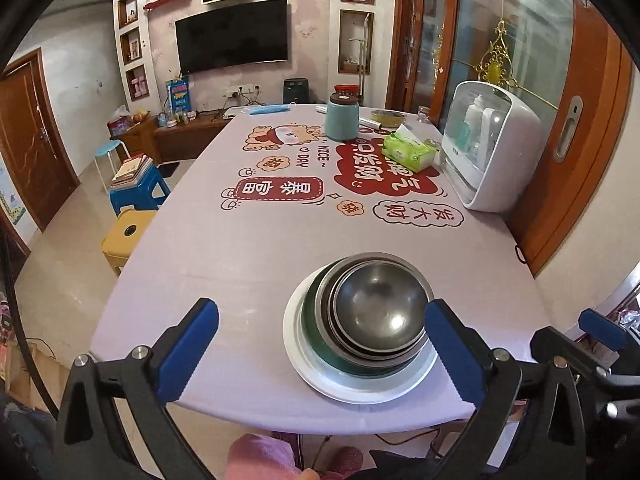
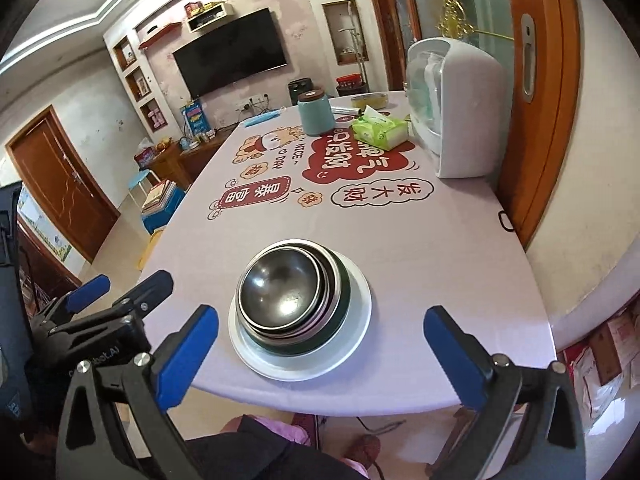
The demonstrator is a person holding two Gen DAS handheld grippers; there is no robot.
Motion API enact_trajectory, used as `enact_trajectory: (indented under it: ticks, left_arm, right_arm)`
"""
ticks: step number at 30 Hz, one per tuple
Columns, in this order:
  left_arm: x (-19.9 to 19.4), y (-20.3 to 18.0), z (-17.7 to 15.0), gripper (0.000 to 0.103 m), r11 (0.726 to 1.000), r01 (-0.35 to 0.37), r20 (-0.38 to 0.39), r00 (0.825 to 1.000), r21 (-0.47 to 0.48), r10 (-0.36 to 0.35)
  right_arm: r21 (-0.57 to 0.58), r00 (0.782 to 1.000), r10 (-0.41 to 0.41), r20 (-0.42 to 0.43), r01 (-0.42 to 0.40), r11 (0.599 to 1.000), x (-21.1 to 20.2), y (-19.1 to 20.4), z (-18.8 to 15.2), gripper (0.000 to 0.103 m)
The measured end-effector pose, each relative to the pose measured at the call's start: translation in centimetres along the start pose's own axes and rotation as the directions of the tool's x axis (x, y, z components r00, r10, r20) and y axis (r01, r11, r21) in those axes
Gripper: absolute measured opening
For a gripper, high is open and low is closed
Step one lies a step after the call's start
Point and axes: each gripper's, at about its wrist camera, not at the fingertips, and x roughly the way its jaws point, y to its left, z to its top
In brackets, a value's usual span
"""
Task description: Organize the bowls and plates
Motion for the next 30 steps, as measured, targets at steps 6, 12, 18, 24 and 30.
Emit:
enact_trajectory:
  ticks: [6,12,18,24,30]
  left_arm:
    - [-0.3,0.1,-0.3,0.102,1.0,-0.028,0.011,1.0,-0.015,0.028]
    - [-0.3,-0.1,-0.2,0.102,0.999,-0.046,0.013,0.999,-0.019,0.046]
    - [-0.4,-0.5,-0.5,0.102,0.998,-0.058,-0.001,0.998,-0.014,0.058]
    - [0.1,-0.4,-0.4,0.102,0.997,-0.069,-0.01,0.998,-0.023,0.069]
    - [0.4,-0.3,-0.4,0.102,0.998,-0.064,-0.017,0.998,-0.02,0.063]
  right_arm:
    - [-0.062,1.0,-0.013,0.021,0.014,0.998,-0.7,1.1,-0.7,0.103]
    - [-0.047,0.998,-0.055,0.0,0.055,0.997,-0.9,0.5,-1.1,0.103]
    - [0.028,0.996,-0.055,-0.076,0.057,0.998,0.5,-1.5,-1.5,0.103]
    - [0.016,0.995,-0.076,-0.061,0.077,0.997,0.7,-1.4,-1.2,0.103]
    - [0.015,0.995,-0.084,-0.053,0.085,0.996,1.2,-1.3,-1.0,0.103]
